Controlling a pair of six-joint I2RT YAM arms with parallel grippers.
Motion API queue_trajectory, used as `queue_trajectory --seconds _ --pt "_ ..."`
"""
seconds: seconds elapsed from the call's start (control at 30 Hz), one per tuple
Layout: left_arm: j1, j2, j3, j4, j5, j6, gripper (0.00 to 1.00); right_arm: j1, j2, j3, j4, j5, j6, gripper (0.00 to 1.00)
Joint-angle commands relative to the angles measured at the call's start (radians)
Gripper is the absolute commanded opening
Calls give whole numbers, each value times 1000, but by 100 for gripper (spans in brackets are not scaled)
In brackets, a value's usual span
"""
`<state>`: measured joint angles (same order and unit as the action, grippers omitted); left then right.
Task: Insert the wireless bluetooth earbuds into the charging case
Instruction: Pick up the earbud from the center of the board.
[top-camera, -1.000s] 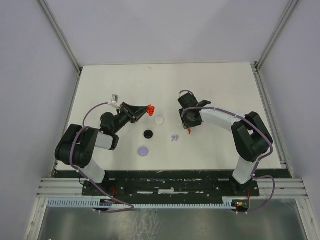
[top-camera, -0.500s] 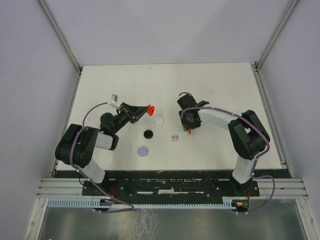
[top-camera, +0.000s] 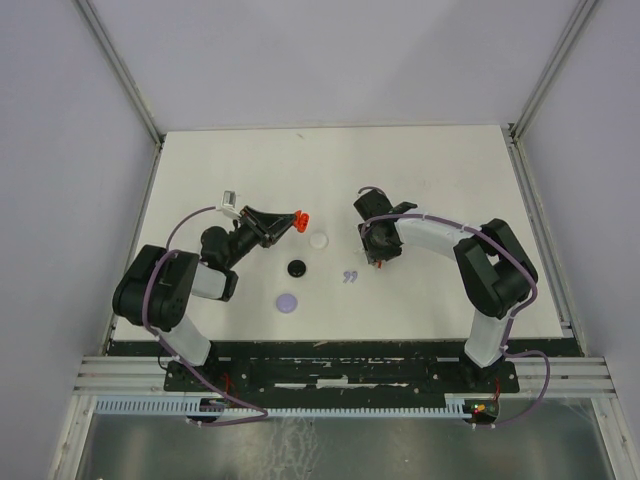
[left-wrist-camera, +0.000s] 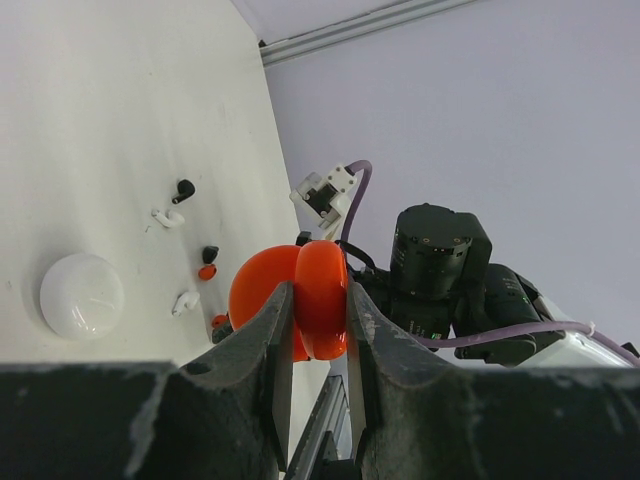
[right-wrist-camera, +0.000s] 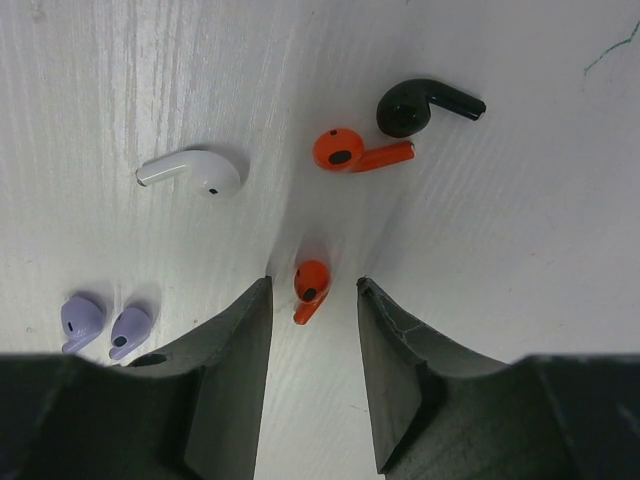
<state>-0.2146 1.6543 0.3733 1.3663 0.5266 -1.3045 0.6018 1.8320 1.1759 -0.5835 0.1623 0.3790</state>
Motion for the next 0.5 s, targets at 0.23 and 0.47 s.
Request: queue_trajectory --seconds 0.23,0.47 --pt "7 28 -5 107 16 -47 3 1 6 34 9 -12 13 47" --pt "12 34 -9 121 19 -56 3 0 20 36 21 -37 15 45"
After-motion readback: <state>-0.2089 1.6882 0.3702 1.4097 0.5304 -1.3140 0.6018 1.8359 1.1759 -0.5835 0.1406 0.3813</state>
